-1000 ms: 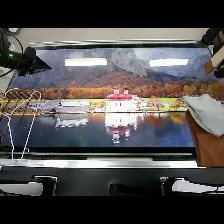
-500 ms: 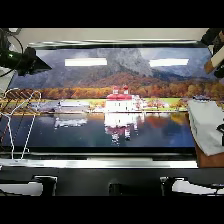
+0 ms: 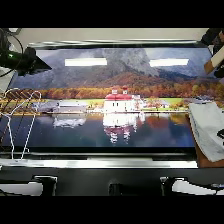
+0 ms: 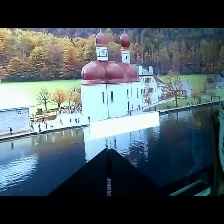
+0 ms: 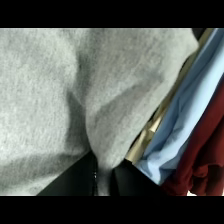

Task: Fold the clothes and pants, and hang the long-sleeved shirts on hangers.

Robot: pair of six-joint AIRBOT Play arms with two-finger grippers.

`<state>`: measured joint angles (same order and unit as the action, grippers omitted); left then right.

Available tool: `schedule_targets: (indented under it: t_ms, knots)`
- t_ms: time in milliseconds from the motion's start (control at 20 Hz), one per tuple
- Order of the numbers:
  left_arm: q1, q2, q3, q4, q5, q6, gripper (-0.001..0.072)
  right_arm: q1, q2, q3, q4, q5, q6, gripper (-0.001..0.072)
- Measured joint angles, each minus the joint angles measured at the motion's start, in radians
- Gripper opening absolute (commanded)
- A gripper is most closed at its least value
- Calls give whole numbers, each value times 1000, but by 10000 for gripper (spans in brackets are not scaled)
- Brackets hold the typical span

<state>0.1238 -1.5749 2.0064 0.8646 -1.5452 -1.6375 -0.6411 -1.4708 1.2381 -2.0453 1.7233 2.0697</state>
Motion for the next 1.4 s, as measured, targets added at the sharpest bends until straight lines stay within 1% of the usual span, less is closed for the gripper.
schedule_targets:
  t_ms: [200,250,350,450,550,650,750,800,850,900,1000,1050,1100,1150,1200,1250,1400]
  knots:
    - [-2,0,0,0,0,0,15,0,0,-15,-10,-13,9,33]
    - [-3,0,0,0,0,0,16,0,0,-26,-12,-15,10,65]
    - [-5,0,0,0,0,0,16,0,0,-53,-18,-16,10,274]
    - [-6,0,0,0,0,0,15,0,0,-73,-43,-16,11,385]
    - [-7,0,0,0,0,0,15,0,0,-82,-88,-23,18,386]
    - [-7,0,0,0,0,0,15,0,3,-87,-153,-24,23,385]
    - [-7,0,0,0,0,8,15,1,16,-79,-185,-46,25,377]
    - [-8,0,0,0,0,19,15,3,29,-68,-183,-69,20,327]
    - [-8,0,0,6,0,31,15,9,47,-50,-164,-107,-1,243]
    - [-10,-1,0,23,0,43,15,17,68,-31,-129,-150,-30,207]
    - [-20,-1,-2,106,0,62,15,55,118,14,-14,-258,-115,207]
    - [-28,-1,-8,166,0,68,15,87,142,35,60,-313,-157,185]
    - [-37,0,-19,231,0,72,15,127,163,50,130,-355,-190,130]
    - [-44,2,-35,284,0,77,15,180,179,61,209,-390,-215,128]
    - [-51,5,-57,332,0,80,15,234,190,68,279,-407,-233,115]
    - [-57,10,-85,367,1,85,15,299,198,74,352,-419,-247,39]
    - [-72,47,-201,439,11,94,15,506,209,82,524,-427,-274,33]
